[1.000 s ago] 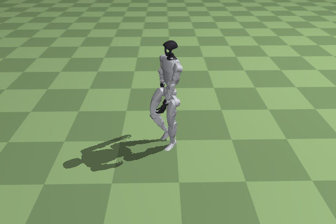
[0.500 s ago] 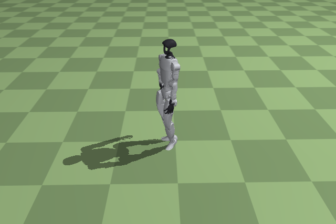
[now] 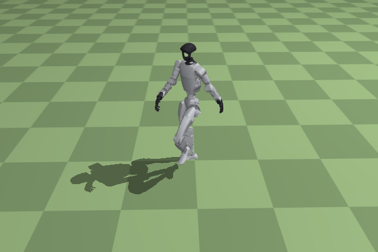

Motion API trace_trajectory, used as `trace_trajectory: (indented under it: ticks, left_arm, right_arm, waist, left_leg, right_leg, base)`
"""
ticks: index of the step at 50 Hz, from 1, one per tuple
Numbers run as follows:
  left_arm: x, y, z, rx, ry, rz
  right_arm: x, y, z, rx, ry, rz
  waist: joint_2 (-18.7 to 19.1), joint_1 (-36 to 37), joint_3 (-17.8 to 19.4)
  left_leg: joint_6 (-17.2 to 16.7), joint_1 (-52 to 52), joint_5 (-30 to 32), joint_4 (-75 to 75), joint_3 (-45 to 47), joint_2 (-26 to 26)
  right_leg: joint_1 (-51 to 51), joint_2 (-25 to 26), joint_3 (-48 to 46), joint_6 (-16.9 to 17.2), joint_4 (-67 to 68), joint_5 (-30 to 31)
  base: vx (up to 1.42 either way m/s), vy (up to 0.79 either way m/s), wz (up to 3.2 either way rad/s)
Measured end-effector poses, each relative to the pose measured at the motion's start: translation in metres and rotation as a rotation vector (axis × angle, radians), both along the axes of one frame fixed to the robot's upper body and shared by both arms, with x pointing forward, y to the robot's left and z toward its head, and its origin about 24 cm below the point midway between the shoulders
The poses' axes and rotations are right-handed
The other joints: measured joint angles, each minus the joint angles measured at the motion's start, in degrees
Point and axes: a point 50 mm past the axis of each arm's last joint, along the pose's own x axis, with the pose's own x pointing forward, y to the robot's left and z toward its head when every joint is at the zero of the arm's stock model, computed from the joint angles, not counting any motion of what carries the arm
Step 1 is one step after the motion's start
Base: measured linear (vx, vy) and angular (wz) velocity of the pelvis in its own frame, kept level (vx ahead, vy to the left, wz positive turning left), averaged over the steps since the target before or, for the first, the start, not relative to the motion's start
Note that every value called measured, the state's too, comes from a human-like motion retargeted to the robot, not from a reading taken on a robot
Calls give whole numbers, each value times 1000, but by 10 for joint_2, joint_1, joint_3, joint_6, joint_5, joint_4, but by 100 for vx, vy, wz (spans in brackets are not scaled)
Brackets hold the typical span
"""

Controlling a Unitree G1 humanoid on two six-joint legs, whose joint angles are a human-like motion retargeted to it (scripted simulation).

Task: Upper body actions

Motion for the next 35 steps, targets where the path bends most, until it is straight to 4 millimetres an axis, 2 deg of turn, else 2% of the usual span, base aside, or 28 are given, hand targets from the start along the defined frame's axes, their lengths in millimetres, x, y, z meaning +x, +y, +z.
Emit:
trace_trajectory:
  ticks: [2,3,5,6,7,8,9,10,11,12,13,14,15,17,18,20,22,23,25,27,28,30,32,33,34,35]
  left_arm:
    - [33,4,-13,5,-82,-103]
    - [50,5,-19,27,-116,-153]
    - [83,3,-29,89,-187,-238]
    - [105,1,-34,114,-240,-275]
    - [128,-3,-38,128,-301,-313]
    - [154,-11,-41,119,-376,-355]
    - [194,-22,-43,82,-494,-406]
    - [241,-35,-40,30,-630,-465]
    - [295,-46,-30,-15,-797,-518]
    - [346,-56,-12,-47,-961,-581]
    - [394,-64,12,-52,-1123,-653]
    - [439,-69,42,-23,-1272,-733]
    - [478,-75,77,28,-1414,-815]
    - [525,-81,136,246,-1614,-847]
    - [539,-86,161,348,-1702,-822]
    - [552,-98,197,487,-1846,-747]
    - [556,-101,215,555,-1916,-706]
    - [557,-100,219,576,-1928,-711]
    - [555,-94,213,570,-1910,-773]
    - [547,-91,191,510,-1841,-846]
    - [540,-83,173,438,-1783,-904]
    - [520,-80,137,347,-1654,-955]
    - [478,-62,83,251,-1460,-989]
    - [450,-54,57,231,-1361,-976]
    - [419,-47,32,213,-1249,-945]
    - [383,-41,10,196,-1130,-907]
  right_arm:
    - [-33,-9,-50,-45,181,-13]
    - [-56,-14,-78,-70,295,-14]
    - [-117,-30,-131,-131,543,-19]
    - [-151,-42,-154,-175,659,-38]
    - [-189,-56,-173,-225,775,-62]
    - [-229,-72,-188,-291,889,-100]
    - [-260,-91,-196,-365,987,-159]
    - [-288,-110,-201,-443,1075,-224]
    - [-310,-128,-201,-519,1145,-306]
    - [-333,-143,-200,-589,1216,-390]
    - [-360,-156,-196,-644,1291,-489]
    - [-383,-168,-190,-669,1371,-589]
    - [-404,-179,-184,-675,1451,-691]
    - [-447,-192,-170,-655,1618,-864]
    - [-469,-195,-162,-637,1685,-955]
    - [-514,-195,-144,-604,1769,-1142]
    - [-545,-194,-128,-601,1776,-1314]
    - [-554,-195,-123,-615,1765,-1382]
    - [-565,-195,-115,-667,1744,-1484]
    - [-567,-195,-113,-678,1736,-1505]
    - [-563,-195,-117,-673,1723,-1496]
    - [-556,-187,-124,-627,1719,-1457]
    - [-535,-179,-139,-527,1738,-1307]
    - [-525,-175,-146,-502,1735,-1240]
    - [-512,-172,-153,-479,1715,-1185]
    - [-497,-170,-160,-459,1687,-1136]
  waist:
    - [4,-17,-35]
    - [3,-25,-53]
    - [11,-49,-85]
    - [28,-71,-96]
    - [44,-86,-105]
    - [59,-89,-109]
    - [74,-112,-109]
    - [90,-145,-107]
    - [108,-176,-90]
    - [119,-199,-77]
    - [116,-207,-74]
    - [117,-217,-56]
    - [120,-228,-31]
    - [143,-270,10]
    - [157,-282,18]
    - [186,-280,13]
    - [195,-261,-1]
    - [190,-254,-6]
    - [172,-245,-18]
    - [157,-236,-37]
    - [142,-226,-35]
    - [134,-214,-59]
    - [122,-209,-59]
    - [112,-205,-67]
    - [100,-196,-81]
    - [87,-186,-97]
  left_leg:
    - [-32,108,22,-135,2,-57]
    - [-52,169,35,-228,-1,-100]
    - [-93,295,78,-456,-43,-199]
    - [-112,365,27,-581,-81,-235]
    - [-117,434,-15,-696,-73,-258]
    - [-93,502,-39,-791,27,-254]
    - [-86,516,-35,-839,2,-249]
    - [-88,504,-15,-863,-85,-243]
    - [-94,482,-15,-848,-117,-219]
    - [-96,463,-12,-840,-137,-205]
    - [-91,450,-5,-849,-133,-212]
    - [-82,442,-1,-850,-133,-216]
    - [-72,438,0,-849,-135,-220]
    - [-66,419,0,-827,-162,-195]
    - [-66,406,-2,-815,-173,-179]
    - [-65,383,-7,-798,-184,-149]
    - [-64,377,-13,-792,-175,-137]
    - [-62,382,-16,-793,-168,-138]
    - [-63,397,-19,-802,-151,-151]
    - [-70,405,-17,-812,-139,-163]
    - [-70,429,-19,-821,-120,-175]
    - [-74,431,-20,-830,-113,-190]
    - [-83,462,-32,-825,-111,-197]
    - [-86,470,-39,-820,-106,-208]
    - [-89,468,-48,-803,-94,-221]
    - [-92,460,-59,-781,-77,-235]
  right_leg:
    - [3,2,-12,6,-1,-6]
    - [6,-2,-19,10,3,-12]
    - [14,2,-36,12,20,-28]
    - [20,20,-57,9,38,-40]
    - [24,36,-72,8,61,-38]
    - [24,50,-77,8,94,-10]
    - [8,44,-128,18,147,69]
    - [-17,28,-201,32,211,173]
    - [-82,3,-204,13,314,231]
    - [-163,-8,-175,0,421,257]
    - [-277,7,-82,-4,534,221]
    - [-350,-22,-71,-29,628,195]
    - [-401,-73,-101,-64,711,174]
    - [-480,-95,-131,-104,791,130]
    - [-519,-91,-140,-112,807,110]
    - [-588,-58,-151,-115,804,92]
    - [-614,-33,-157,-115,778,88]
    - [-608,-26,-157,-115,766,81]
    - [-560,-22,-158,-116,735,72]
    - [-483,-18,-159,-109,684,91]
    - [-432,-9,-132,-88,651,107]
    - [-328,5,-115,-59,547,129]
    - [-178,32,-94,-25,390,163]
    - [-118,49,-62,-4,307,182]
    - [-65,61,-24,17,228,145]
    - [-15,70,17,39,152,80]
  base:
    - [29,27,55]
    - [42,24,36]
    - [53,27,46]
    - [59,30,62]
    - [57,23,27]
    - [35,21,39]
    - [4,28,103]
    - [-28,30,181]
    - [-39,23,168]
    - [-37,11,77]
    - [-33,13,23]
    - [-32,16,0]
    - [-30,17,46]
    - [-21,13,77]
    - [-7,6,53]
    - [8,-4,1]
    - [15,-13,-48]
    - [12,-12,-51]
    - [10,-17,-44]
    - [9,-21,-52]
    - [8,-7,-65]
    - [8,-5,-27]
    - [18,-9,8]
    - [32,-5,-8]
    - [38,0,-23]
    - [31,-3,-10]
